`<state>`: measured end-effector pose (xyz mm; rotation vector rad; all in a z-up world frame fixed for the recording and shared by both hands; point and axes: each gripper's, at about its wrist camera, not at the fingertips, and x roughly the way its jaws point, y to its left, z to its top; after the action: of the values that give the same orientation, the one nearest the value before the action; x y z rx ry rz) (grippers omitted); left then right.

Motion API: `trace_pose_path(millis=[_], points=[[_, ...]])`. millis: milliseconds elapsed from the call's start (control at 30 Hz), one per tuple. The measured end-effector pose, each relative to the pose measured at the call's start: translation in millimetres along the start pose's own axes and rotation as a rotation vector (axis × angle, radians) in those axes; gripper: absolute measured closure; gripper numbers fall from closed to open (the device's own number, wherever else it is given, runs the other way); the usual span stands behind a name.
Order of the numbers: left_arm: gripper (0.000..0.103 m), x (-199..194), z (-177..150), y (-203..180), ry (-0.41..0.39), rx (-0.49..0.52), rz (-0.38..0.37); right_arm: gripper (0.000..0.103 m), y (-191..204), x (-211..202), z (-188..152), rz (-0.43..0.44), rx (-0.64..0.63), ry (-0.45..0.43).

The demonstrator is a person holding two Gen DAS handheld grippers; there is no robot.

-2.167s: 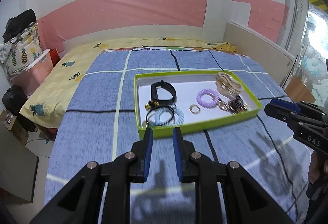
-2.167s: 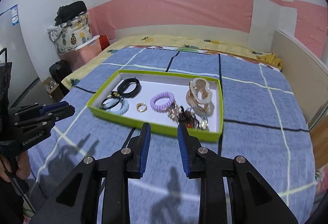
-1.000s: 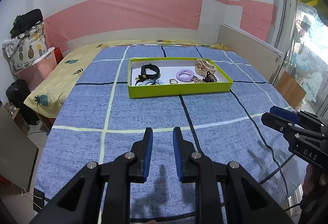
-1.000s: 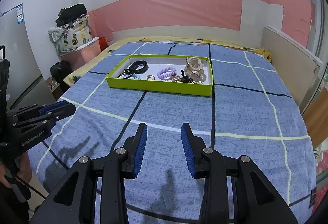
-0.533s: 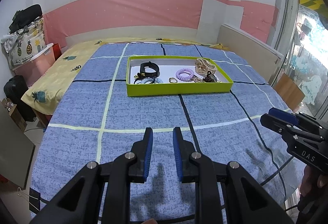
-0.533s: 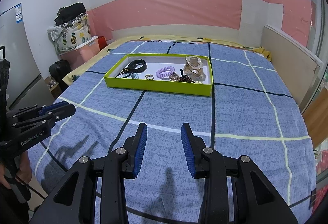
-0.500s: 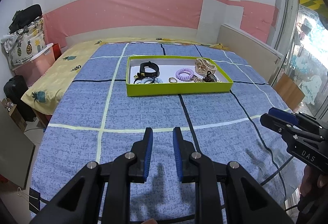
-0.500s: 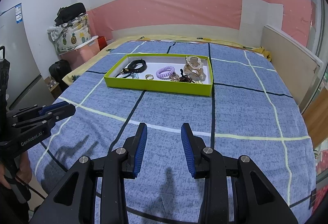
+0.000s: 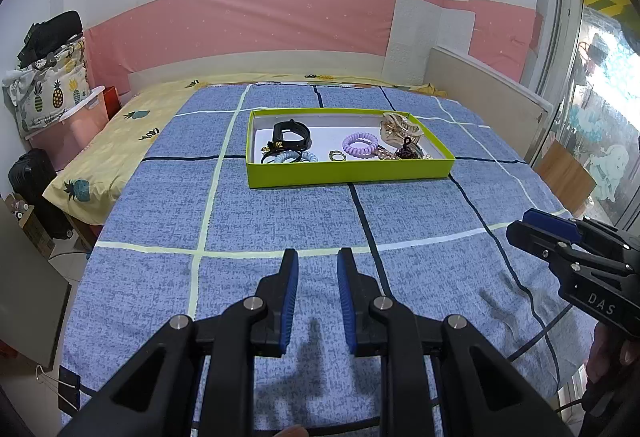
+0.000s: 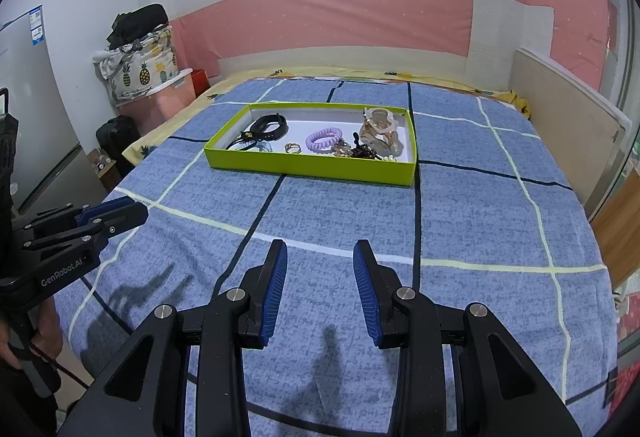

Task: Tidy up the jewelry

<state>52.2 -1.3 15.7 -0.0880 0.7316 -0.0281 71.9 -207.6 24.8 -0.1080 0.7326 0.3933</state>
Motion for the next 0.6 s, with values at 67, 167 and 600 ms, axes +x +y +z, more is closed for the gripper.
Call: trace_pose_path(millis=[67,167,600], points=[[0.082,-0.2,0.0,-0.1,0.0,0.001,0.001,0.068,0.1,0.1,0.0,0.0,-0.001,-0.001],[0.082,-0.7,0.0,-0.3,0.0,0.002,0.002,0.068,0.0,0.1,0.1,0.001,-0.001,-0.001],[0.082,-0.1,0.1,-1.1,0.003,0.006,0.005,0.068,1.4,1.0,-1.4,0.003,-0.003,0.001]])
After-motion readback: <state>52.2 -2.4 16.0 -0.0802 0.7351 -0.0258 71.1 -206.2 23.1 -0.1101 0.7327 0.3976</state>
